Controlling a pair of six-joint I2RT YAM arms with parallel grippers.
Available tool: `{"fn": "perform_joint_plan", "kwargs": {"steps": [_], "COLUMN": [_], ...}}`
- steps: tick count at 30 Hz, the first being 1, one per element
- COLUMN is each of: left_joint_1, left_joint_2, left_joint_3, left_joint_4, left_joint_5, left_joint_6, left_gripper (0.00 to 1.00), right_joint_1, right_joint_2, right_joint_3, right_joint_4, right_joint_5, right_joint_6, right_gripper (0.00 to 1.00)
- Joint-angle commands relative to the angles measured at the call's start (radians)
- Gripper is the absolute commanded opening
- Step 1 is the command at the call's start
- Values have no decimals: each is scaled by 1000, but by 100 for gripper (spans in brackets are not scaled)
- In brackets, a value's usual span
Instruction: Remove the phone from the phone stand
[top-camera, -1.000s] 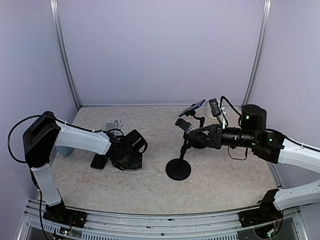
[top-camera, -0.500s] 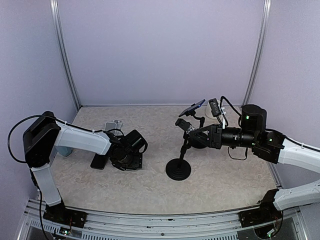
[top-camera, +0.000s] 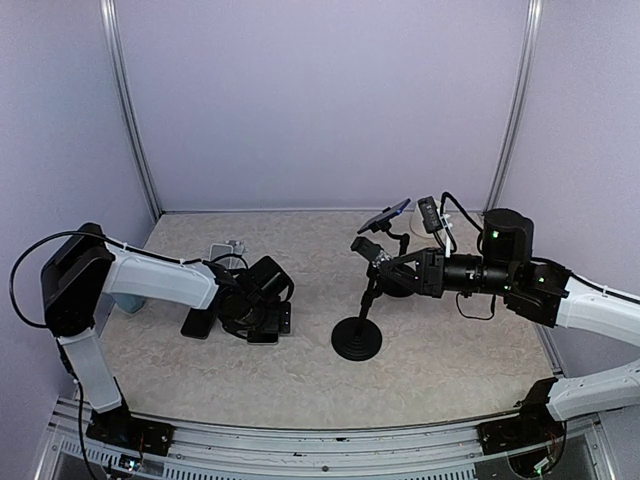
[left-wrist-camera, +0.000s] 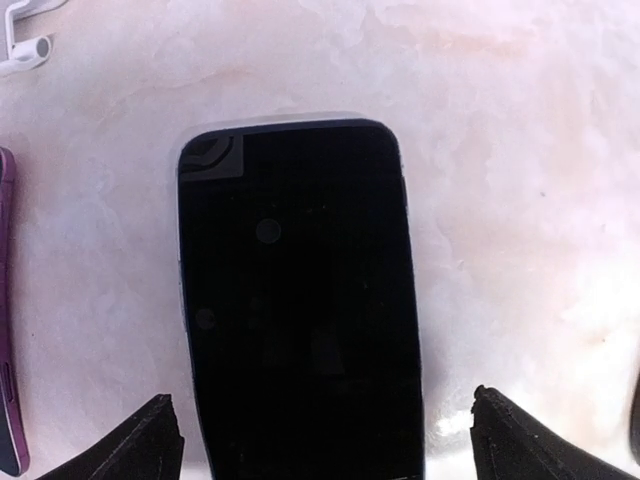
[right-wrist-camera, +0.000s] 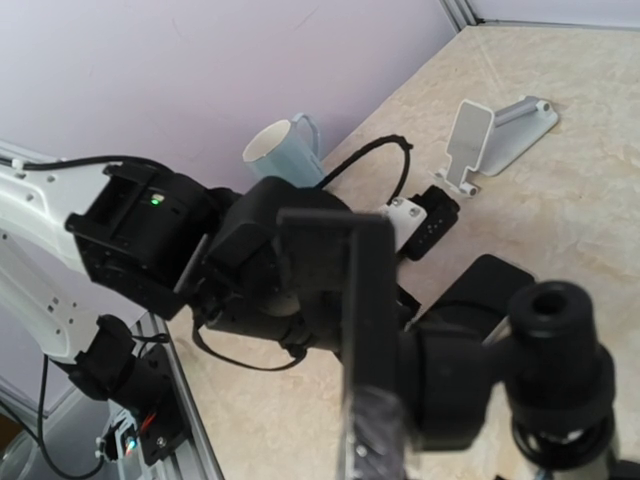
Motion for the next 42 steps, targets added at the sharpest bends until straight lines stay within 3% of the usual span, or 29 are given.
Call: {"fn": "perform_joint_plan", "kwargs": {"steps": [1, 9, 15, 19, 24, 32, 42], "left_joint_1": [-15, -62, -150, -196, -220, -246, -241], "left_joint_2": [-94, -349, -440, -456, -424, -315, -142], "left_joint_3": [-31, -143, -200, -272, -323, -311, -192], "left_joint_4": [51, 304, 509, 707, 914, 1090, 1213], "left_joint_5": [-23, -6, 12, 101, 217, 216, 274], "left_joint_6": [30, 252, 453, 568, 635, 686, 701], "left_gripper": [99, 99, 99, 98, 95, 89, 87], "right_joint_1": [-20, -23, -23, -24, -23, -25, -72], "right_joint_2": [8, 7, 9, 9, 3, -24, -98], "right_joint_3": [10, 15, 20, 21, 21, 24, 28], "right_joint_4": [-23, -27, -27, -12, -7, -17, -73], "right_joint_5": [32, 19, 11, -9, -35, -47, -40], "right_joint_6": [-34, -37, -33, -33, -46, -49, -57], "right_gripper": [0, 1, 38, 54, 67, 86, 94]}}
